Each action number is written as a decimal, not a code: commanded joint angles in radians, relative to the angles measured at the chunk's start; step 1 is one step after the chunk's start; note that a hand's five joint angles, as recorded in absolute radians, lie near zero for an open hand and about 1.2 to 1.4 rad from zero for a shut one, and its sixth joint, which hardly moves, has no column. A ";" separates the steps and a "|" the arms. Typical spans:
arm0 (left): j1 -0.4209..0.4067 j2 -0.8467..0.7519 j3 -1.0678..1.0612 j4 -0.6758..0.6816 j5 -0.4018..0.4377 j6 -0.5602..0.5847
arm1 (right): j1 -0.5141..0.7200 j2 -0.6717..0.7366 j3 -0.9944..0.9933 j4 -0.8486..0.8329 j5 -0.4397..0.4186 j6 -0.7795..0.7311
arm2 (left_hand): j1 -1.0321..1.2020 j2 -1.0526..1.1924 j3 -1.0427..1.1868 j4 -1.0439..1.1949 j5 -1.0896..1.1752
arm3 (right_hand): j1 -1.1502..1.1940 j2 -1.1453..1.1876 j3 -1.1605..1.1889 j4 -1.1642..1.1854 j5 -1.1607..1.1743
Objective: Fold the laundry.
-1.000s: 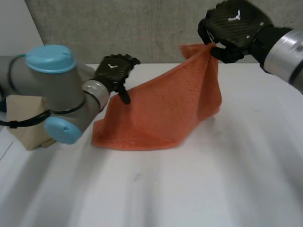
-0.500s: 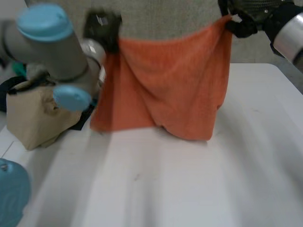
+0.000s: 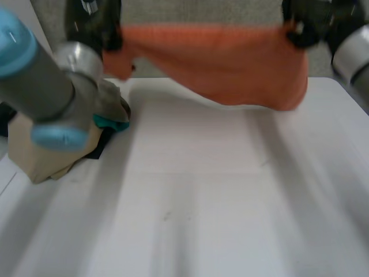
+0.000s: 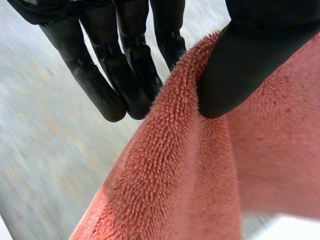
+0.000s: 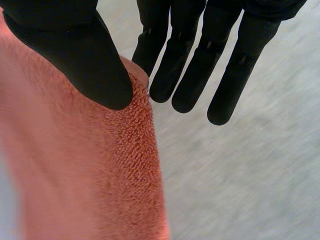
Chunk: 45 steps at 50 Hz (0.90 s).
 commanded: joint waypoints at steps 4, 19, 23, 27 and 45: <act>0.008 -0.115 -0.235 -0.050 0.053 0.046 | -0.018 0.066 0.500 -0.162 -0.193 -0.080 | -0.157 -0.171 -0.167 -0.170 -0.134 | 0.268 0.226 0.207 0.201 0.227; 0.095 -0.181 -0.258 -0.150 0.031 0.196 | -0.032 0.126 0.516 -0.129 -0.156 -0.183 | -0.538 -0.552 -0.549 -0.551 -0.515 | 0.268 0.226 0.207 0.201 0.227; 0.103 -0.164 -0.292 -0.128 0.044 0.234 | -0.035 0.126 0.516 -0.115 -0.158 -0.174 | -0.559 -0.573 -0.570 -0.572 -0.536 | 0.268 0.226 0.207 0.201 0.227; 0.103 -0.168 -0.310 -0.122 0.077 0.242 | -0.027 0.126 0.516 -0.107 -0.161 -0.160 | -0.515 -0.529 -0.526 -0.528 -0.492 | 0.268 0.226 0.207 0.201 0.227; 0.111 -0.093 -0.324 -0.286 0.128 0.083 | -0.009 0.136 0.491 -0.104 -0.138 -0.177 | -0.753 -0.767 -0.763 -0.766 -0.730 | 0.268 0.226 0.207 0.201 0.227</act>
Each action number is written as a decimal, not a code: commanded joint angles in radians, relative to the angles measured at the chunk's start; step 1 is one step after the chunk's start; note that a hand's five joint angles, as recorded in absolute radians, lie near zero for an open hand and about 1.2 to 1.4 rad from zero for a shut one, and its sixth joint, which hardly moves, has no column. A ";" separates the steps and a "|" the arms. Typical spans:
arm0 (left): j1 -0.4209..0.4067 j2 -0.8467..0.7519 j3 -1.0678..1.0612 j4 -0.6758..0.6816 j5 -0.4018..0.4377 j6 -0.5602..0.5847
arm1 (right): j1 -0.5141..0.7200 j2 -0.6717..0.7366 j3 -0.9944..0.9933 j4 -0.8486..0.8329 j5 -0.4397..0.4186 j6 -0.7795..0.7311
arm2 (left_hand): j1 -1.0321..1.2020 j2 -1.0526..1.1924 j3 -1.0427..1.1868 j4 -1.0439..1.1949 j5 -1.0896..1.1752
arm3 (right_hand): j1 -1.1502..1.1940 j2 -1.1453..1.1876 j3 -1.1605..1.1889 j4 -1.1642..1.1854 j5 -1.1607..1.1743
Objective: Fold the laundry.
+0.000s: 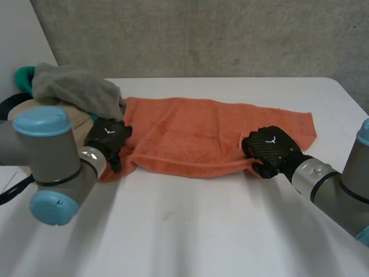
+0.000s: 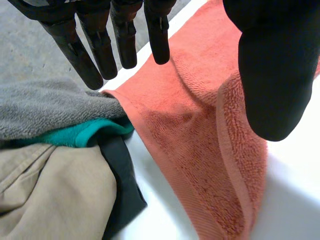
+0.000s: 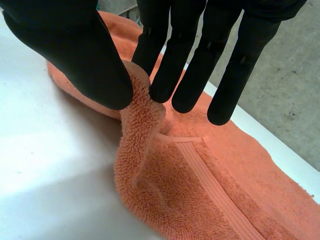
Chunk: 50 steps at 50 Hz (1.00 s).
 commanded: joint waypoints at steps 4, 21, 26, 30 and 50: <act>0.010 -0.045 0.052 -0.116 0.047 -0.123 | -0.016 -0.002 -0.007 0.013 0.009 0.003 | 0.162 0.169 0.169 0.176 0.183 | 0.268 0.226 0.207 0.201 0.227; -0.001 -0.097 0.208 -0.174 -0.116 -0.123 | 0.001 -0.012 -0.043 0.180 -0.079 0.022 | 1.031 1.038 1.038 1.045 1.053 | -0.148 -0.190 -0.209 -0.215 -0.189; -0.001 -0.042 0.191 -0.168 -0.093 -0.097 | -0.047 0.000 -0.155 0.252 -0.085 -0.032 | 1.031 1.038 1.038 1.045 1.053 | -0.757 -0.799 -0.818 -0.824 -0.798; -0.002 -0.008 0.152 -0.156 -0.066 -0.053 | -0.078 0.021 -0.287 0.344 -0.074 -0.066 | 1.031 1.038 1.038 1.045 1.053 | -0.763 -0.805 -0.824 -0.830 -0.804; -0.004 0.124 0.070 -0.066 -0.058 0.018 | -0.006 0.503 -0.855 0.574 -0.116 -0.576 | 1.031 1.038 1.038 1.045 1.053 | -0.572 -0.614 -0.633 -0.639 -0.613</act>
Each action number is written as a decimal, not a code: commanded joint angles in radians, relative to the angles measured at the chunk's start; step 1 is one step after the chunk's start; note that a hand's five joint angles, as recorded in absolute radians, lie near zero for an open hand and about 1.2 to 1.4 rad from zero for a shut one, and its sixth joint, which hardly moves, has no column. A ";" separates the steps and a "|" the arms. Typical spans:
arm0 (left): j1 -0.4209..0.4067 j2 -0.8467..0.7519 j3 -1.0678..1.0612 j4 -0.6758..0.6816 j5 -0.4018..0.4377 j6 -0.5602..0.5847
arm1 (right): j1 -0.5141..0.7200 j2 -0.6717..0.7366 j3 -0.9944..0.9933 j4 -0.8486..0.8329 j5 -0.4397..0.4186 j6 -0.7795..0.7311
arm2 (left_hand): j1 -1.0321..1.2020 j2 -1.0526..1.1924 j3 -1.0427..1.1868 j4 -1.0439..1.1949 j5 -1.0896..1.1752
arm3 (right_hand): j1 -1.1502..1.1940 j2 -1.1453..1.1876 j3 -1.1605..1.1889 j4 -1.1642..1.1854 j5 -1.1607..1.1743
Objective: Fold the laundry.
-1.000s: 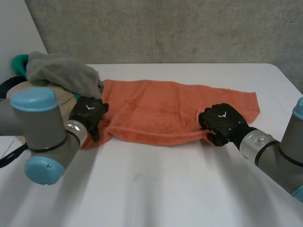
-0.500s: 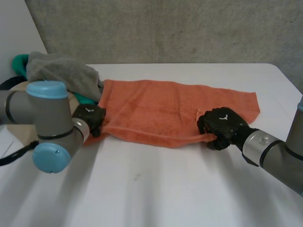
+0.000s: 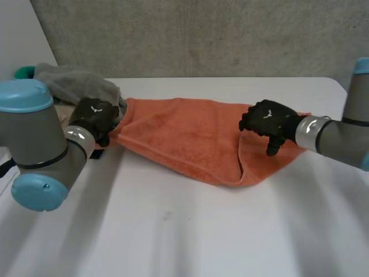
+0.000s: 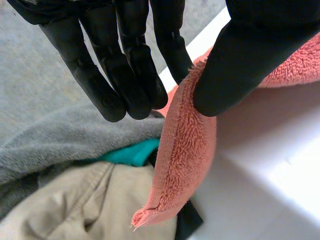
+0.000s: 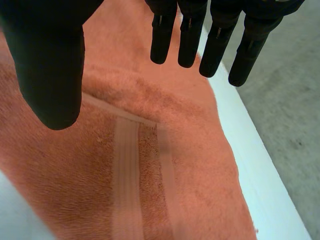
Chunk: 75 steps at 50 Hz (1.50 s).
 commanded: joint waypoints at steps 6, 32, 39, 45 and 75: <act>-0.015 0.036 0.006 0.004 -0.002 -0.008 | 0.059 0.262 -0.238 -0.025 0.010 -0.091 | 0.240 0.203 0.211 0.202 0.236 | 0.099 0.172 0.100 0.091 0.085; -0.003 0.079 0.002 -0.001 -0.027 -0.020 | 0.030 0.281 -0.303 -0.011 0.080 0.007 | 0.240 0.203 0.211 0.202 0.236 | 0.508 0.581 0.509 0.500 0.494; -0.011 0.080 -0.009 -0.004 -0.025 -0.020 | 0.042 0.281 -0.281 -0.050 0.052 0.006 | 0.240 0.203 0.211 0.202 0.236 | -0.051 0.023 -0.049 -0.059 -0.065; -0.008 0.083 -0.012 -0.004 -0.027 -0.025 | 0.048 0.336 -0.333 -0.057 0.058 -0.009 | 0.240 0.203 0.211 0.202 0.236 | -0.072 0.002 -0.070 -0.079 -0.085; 0.011 0.148 -0.100 -0.120 -0.034 0.023 | -0.139 -0.012 -0.013 0.188 0.136 -0.005 | 0.240 0.203 0.211 0.202 0.236 | 0.933 1.006 0.935 0.925 0.919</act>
